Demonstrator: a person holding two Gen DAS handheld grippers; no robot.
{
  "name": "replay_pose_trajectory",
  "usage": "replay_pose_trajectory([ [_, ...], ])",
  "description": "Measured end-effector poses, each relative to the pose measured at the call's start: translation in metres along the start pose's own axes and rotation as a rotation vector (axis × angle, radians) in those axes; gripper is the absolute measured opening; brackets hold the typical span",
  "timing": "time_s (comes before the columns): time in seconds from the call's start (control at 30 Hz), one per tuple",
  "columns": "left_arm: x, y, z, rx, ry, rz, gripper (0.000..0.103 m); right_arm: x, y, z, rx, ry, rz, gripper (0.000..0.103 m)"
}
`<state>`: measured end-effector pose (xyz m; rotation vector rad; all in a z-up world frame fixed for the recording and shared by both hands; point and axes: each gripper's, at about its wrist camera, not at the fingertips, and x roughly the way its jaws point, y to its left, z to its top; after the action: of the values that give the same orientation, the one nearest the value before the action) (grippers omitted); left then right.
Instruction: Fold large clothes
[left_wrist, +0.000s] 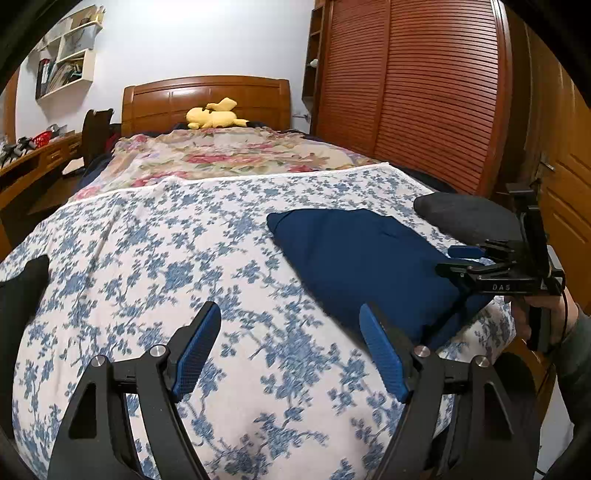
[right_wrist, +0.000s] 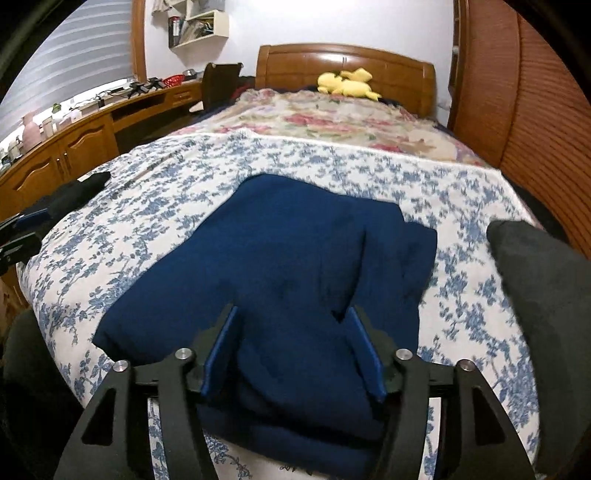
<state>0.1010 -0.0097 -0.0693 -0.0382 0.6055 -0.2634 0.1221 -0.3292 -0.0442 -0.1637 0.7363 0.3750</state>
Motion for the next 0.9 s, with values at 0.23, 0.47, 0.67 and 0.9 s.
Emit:
replay_pose_trajectory([
  [0.23,0.000,0.016,-0.014,-0.021,0.012,0.005,0.078,0.019,-0.001,-0.001,0.028,0.061,0.005,0.069],
  [0.47,-0.007,0.029,-0.023,-0.037,0.019,0.011,0.078,0.024,0.002,-0.004,0.052,0.078,0.008,0.070],
  [0.67,-0.008,0.034,-0.029,-0.038,0.025,0.020,0.078,0.026,0.000,-0.006,0.063,0.087,0.019,0.071],
  [0.9,-0.002,0.033,-0.035,-0.048,0.040,0.009,0.078,0.025,0.001,-0.009,0.059,0.098,0.025,0.071],
])
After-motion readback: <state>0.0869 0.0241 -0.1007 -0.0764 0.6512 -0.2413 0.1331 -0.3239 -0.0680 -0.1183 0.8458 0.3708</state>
